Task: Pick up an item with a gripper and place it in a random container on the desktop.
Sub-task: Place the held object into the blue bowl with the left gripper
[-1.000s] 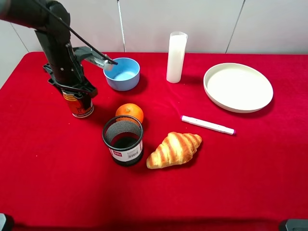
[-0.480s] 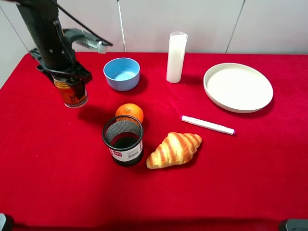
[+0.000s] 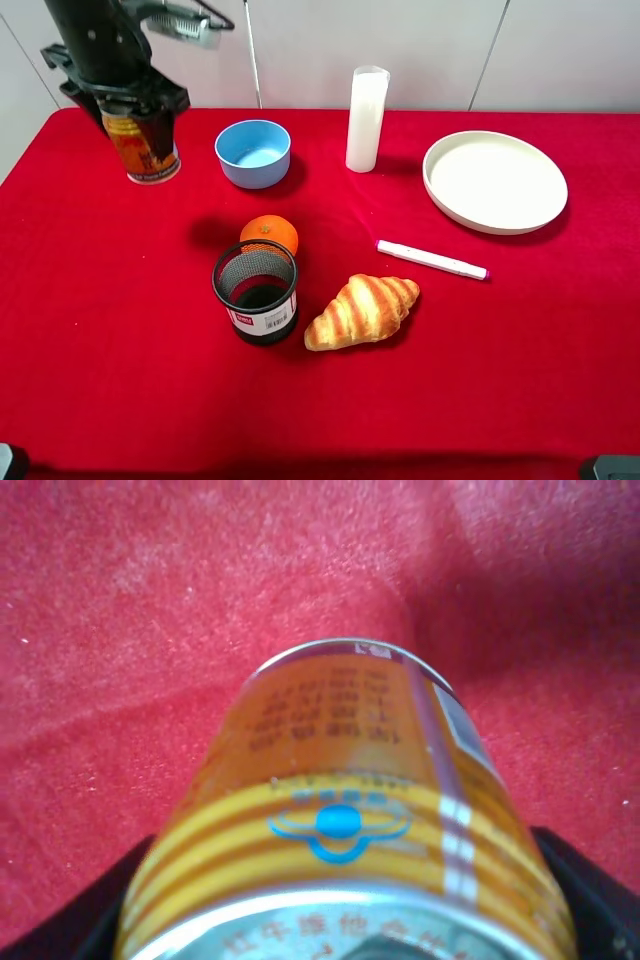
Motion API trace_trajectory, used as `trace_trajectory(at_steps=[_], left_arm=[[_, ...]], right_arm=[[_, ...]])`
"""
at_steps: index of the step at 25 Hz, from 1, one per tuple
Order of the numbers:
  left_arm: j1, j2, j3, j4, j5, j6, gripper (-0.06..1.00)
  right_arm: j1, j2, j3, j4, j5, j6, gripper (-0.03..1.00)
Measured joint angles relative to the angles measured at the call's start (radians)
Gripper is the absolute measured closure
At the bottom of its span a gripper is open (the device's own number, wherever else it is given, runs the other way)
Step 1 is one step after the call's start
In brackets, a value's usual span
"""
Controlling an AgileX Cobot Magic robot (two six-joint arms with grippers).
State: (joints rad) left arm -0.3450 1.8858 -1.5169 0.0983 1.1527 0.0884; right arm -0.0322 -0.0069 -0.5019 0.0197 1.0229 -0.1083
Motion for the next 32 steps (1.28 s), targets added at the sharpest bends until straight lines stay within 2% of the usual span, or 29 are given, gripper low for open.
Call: trace_trajectory(at_steps=[8,32], left_arm=[[-0.046,0.011,-0.123,0.002,0.013,-0.035,0.29],[-0.08,0.329,-0.45,-0.032,0.014,-0.016,0.29]], right_arm=[[0.0,0.0,0.0,0.0,0.0,0.0,0.27],[0.0,0.0,0.0,0.0,0.0,0.0,0.27]])
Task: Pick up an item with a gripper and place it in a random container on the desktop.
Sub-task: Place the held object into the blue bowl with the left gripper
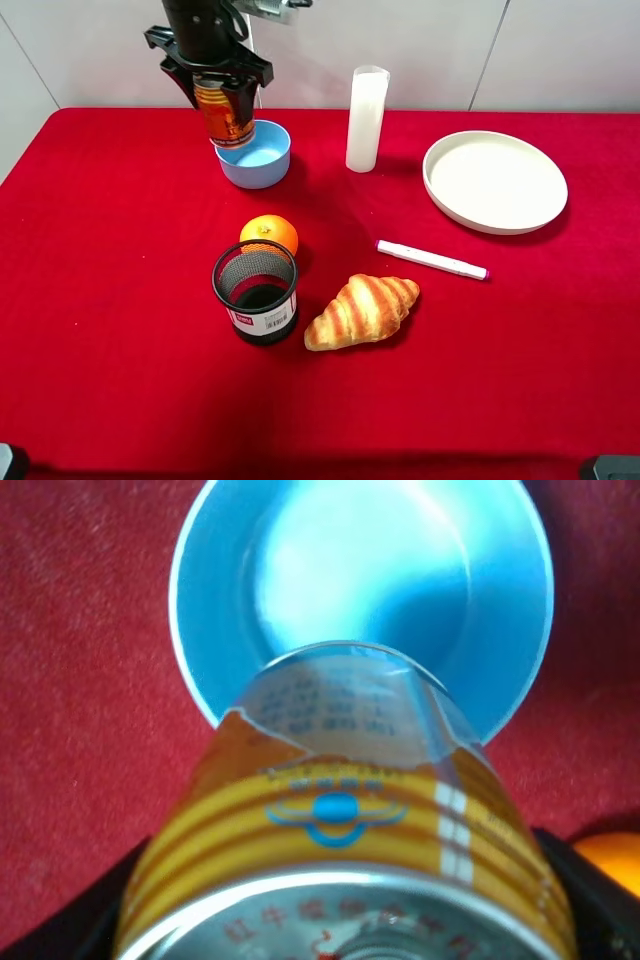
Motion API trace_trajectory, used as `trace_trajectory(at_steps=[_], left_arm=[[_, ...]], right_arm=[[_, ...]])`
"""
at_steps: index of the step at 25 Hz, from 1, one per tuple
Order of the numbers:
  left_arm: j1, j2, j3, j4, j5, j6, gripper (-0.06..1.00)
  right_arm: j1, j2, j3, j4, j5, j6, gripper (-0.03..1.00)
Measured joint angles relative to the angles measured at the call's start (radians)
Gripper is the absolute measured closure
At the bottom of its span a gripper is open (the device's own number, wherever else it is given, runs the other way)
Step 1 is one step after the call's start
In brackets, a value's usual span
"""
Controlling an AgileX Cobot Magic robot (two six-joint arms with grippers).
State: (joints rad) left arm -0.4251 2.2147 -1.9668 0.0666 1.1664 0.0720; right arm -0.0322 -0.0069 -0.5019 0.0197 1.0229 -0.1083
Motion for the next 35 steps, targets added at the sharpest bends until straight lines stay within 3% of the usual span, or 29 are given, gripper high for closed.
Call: trace_trajectory(at_steps=[10,26,35], left_arm=[[-0.001,0.085,-0.044,-0.009,-0.008,0.004,0.29],[-0.001,0.187,-0.064,-0.016,-0.152,0.024,0.29],[-0.001,0.194,-0.064,-0.04,-0.181,0.024,0.29]], right_arm=[[0.0,0.0,0.0,0.0,0.0,0.0,0.27],[0.0,0.0,0.0,0.0,0.0,0.0,0.27],[0.0,0.0,0.0,0.0,0.0,0.0,0.27]])
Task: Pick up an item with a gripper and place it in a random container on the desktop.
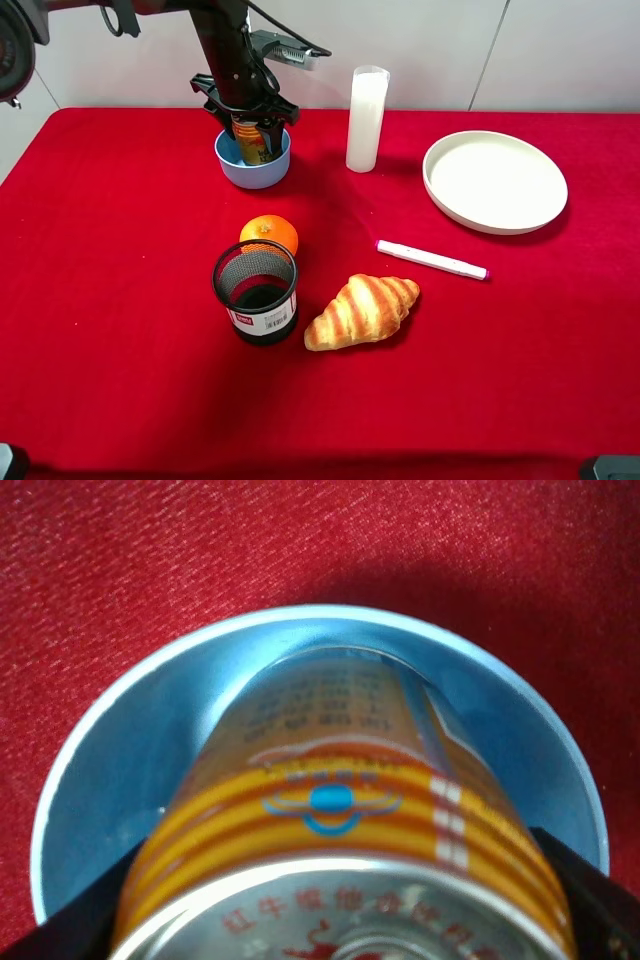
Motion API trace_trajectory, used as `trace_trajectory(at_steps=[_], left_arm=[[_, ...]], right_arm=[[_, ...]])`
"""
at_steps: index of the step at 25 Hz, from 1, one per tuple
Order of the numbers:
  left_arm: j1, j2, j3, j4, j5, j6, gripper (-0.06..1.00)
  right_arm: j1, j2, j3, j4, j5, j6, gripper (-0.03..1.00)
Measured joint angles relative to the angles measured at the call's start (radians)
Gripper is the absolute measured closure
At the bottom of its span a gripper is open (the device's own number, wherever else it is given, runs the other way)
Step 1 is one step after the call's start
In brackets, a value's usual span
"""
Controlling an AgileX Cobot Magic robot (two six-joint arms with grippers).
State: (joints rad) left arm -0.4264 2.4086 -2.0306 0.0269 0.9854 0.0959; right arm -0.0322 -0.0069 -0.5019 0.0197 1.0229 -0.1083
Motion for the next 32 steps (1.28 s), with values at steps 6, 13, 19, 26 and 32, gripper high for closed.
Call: trace_trajectory(at_steps=[6,13,19,26,32], left_arm=[[0.0,0.0,0.0,-0.001,0.0,0.0,0.29],[0.0,0.0,0.0,-0.001,0.0,0.0,0.29],[0.0,0.0,-0.003,-0.001,-0.014,0.0,0.13],[0.0,0.0,-0.003,-0.007,-0.022,0.0,0.05],[0.0,0.0,-0.006,-0.008,-0.019,0.0,0.05]], right_arm=[[0.0,0.0,0.0,0.0,0.0,0.0,0.27],[0.0,0.0,0.0,0.0,0.0,0.0,0.27],[0.0,0.0,0.0,0.0,0.0,0.0,0.27],[0.0,0.0,0.0,0.0,0.0,0.0,0.27],[0.0,0.0,0.0,0.0,0.0,0.0,0.27]])
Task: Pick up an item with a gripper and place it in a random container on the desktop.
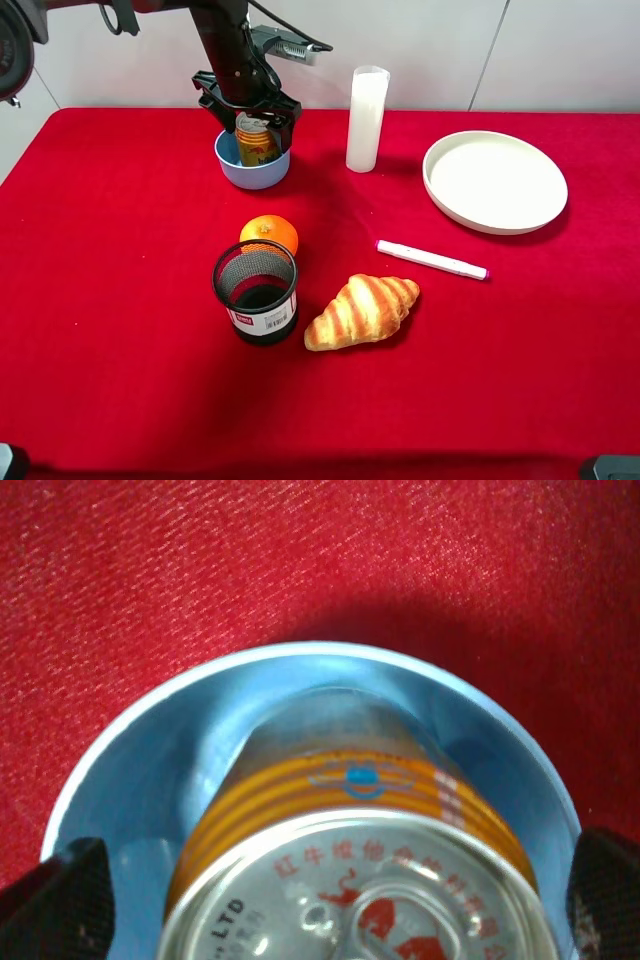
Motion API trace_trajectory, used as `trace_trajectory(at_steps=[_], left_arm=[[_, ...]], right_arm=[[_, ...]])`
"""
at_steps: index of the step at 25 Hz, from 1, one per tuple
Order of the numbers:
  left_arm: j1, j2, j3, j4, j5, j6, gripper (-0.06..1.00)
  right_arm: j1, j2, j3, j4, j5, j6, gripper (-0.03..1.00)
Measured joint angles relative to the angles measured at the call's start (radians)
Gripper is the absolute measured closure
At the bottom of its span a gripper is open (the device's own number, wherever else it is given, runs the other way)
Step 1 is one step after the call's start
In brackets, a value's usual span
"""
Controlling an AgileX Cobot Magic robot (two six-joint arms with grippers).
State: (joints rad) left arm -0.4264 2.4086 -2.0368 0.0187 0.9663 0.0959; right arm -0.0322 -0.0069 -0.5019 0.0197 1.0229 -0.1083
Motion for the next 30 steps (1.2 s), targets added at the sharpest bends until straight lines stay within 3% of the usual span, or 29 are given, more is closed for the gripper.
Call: trace_trajectory(at_steps=[7,14,30], left_arm=[[0.0,0.0,-0.069,0.0,0.067,0.0,0.05],[0.0,0.0,-0.122,-0.003,0.197,0.0,0.05],[-0.038,-0.099,-0.128,0.0,0.202,0.0,0.05]], right_arm=[[0.0,0.0,0.0,0.0,0.0,0.0,0.27],[0.0,0.0,0.0,0.0,0.0,0.0,0.27],[0.0,0.0,0.0,0.0,0.0,0.0,0.27]])
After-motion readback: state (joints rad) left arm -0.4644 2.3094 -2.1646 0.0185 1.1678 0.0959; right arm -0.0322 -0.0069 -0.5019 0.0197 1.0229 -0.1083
